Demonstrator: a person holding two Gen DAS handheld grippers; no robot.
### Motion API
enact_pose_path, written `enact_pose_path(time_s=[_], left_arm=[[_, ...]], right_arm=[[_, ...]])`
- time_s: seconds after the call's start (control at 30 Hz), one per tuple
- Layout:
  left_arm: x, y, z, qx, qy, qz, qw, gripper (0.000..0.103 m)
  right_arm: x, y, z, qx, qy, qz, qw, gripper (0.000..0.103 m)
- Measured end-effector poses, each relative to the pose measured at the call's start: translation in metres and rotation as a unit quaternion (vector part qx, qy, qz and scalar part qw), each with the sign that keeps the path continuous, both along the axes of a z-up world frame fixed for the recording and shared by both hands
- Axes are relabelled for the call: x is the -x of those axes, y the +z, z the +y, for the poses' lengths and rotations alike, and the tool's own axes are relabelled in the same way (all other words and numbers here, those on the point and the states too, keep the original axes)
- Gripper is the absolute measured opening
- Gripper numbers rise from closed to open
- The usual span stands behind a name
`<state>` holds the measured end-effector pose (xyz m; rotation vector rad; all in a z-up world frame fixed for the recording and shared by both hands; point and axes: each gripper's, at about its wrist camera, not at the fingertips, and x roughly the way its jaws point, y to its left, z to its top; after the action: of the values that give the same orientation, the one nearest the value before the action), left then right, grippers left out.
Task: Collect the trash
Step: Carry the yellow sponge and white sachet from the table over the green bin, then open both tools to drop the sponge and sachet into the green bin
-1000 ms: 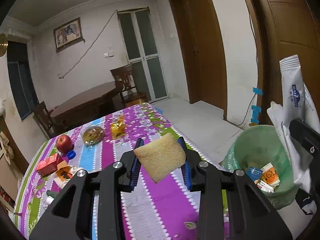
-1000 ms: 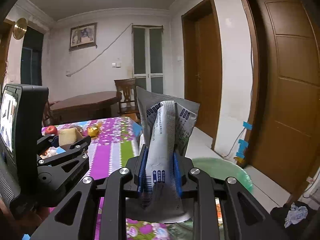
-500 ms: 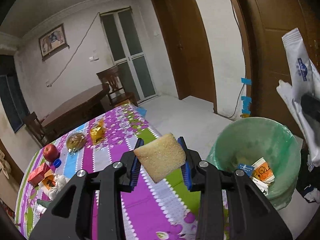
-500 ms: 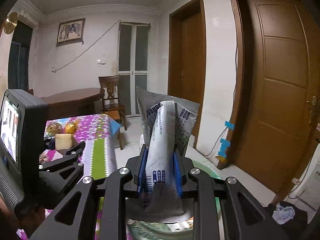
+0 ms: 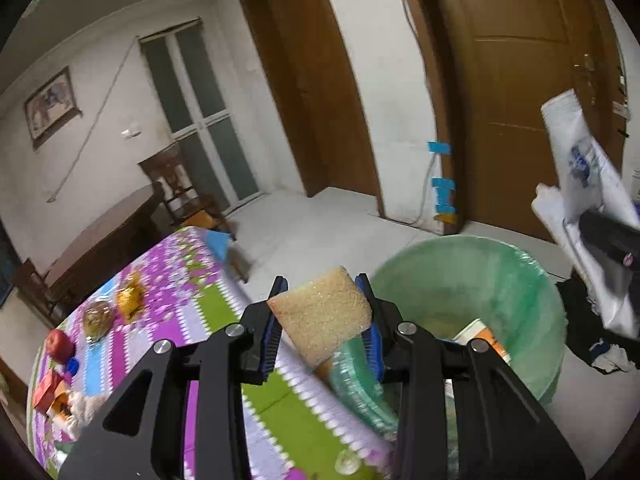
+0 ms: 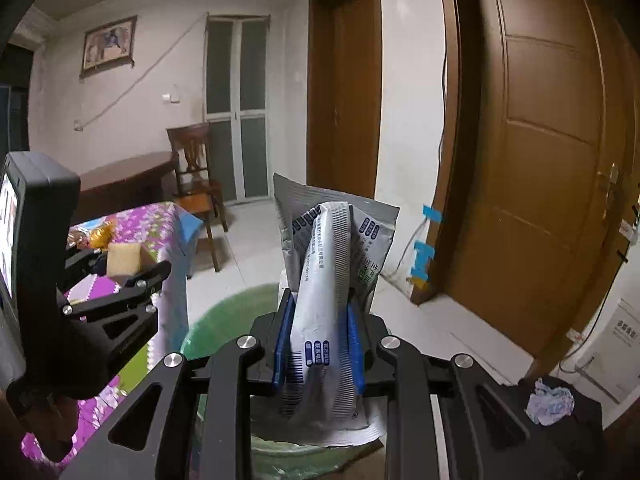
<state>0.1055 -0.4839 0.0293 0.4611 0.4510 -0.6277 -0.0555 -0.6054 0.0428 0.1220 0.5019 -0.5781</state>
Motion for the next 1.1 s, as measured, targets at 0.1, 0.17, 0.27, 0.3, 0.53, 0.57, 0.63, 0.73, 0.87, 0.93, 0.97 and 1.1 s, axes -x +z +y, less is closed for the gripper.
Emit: enact_pose_path(time_s=[0.1, 0.17, 0.27, 0.3, 0.53, 0.57, 0.63, 0.73, 0.87, 0.93, 0.97, 1.1], left_arm=[[-0.004, -0.004, -0.008, -0.002, -0.018, 0.019, 0.9997, 0.033], [-0.008, -0.008, -0.014, -0.006, -0.028, 0.035, 0.999, 0.033], [-0.013, -0.012, -0.021, -0.014, -0.046, 0.055, 0.9973, 0.033], [-0.015, -0.014, -0.024, -0.018, -0.05, 0.059, 0.9968, 0.033], [-0.021, -0.024, -0.036, -0.042, -0.08, 0.089, 0.9919, 0.033], [-0.021, -0.025, -0.038, -0.048, -0.084, 0.087, 0.9915, 0.033], [-0.02, -0.028, -0.039, -0.055, -0.089, 0.085, 0.9909, 0.033], [-0.02, -0.03, -0.04, -0.055, -0.096, 0.094, 0.9894, 0.033], [-0.017, -0.031, -0.041, -0.062, -0.107, 0.094, 0.9879, 0.033], [-0.015, -0.033, -0.041, -0.066, -0.115, 0.096, 0.9865, 0.033], [-0.015, -0.033, -0.041, -0.068, -0.118, 0.096, 0.986, 0.033], [-0.018, -0.035, -0.043, -0.074, -0.127, 0.106, 0.9835, 0.033]], right_arm=[[0.0, -0.006, -0.014, -0.036, 0.004, 0.006, 0.999, 0.025], [-0.002, -0.008, -0.02, -0.054, 0.007, 0.014, 0.998, 0.025], [-0.008, -0.013, -0.032, -0.079, 0.013, 0.032, 0.996, 0.025], [-0.012, -0.015, -0.037, -0.089, 0.016, 0.041, 0.995, 0.025], [-0.033, -0.017, -0.055, -0.131, 0.027, 0.075, 0.988, 0.025], [-0.036, -0.017, -0.055, -0.133, 0.029, 0.079, 0.987, 0.025], [-0.043, -0.018, -0.059, -0.14, 0.033, 0.09, 0.985, 0.025], [-0.051, -0.022, -0.063, -0.151, 0.036, 0.102, 0.983, 0.025], [-0.056, -0.031, -0.065, -0.163, 0.034, 0.116, 0.979, 0.025], [-0.059, -0.037, -0.066, -0.17, 0.034, 0.126, 0.977, 0.025], [-0.062, -0.039, -0.066, -0.172, 0.035, 0.132, 0.976, 0.025], [-0.065, -0.045, -0.065, -0.178, 0.037, 0.144, 0.973, 0.025]])
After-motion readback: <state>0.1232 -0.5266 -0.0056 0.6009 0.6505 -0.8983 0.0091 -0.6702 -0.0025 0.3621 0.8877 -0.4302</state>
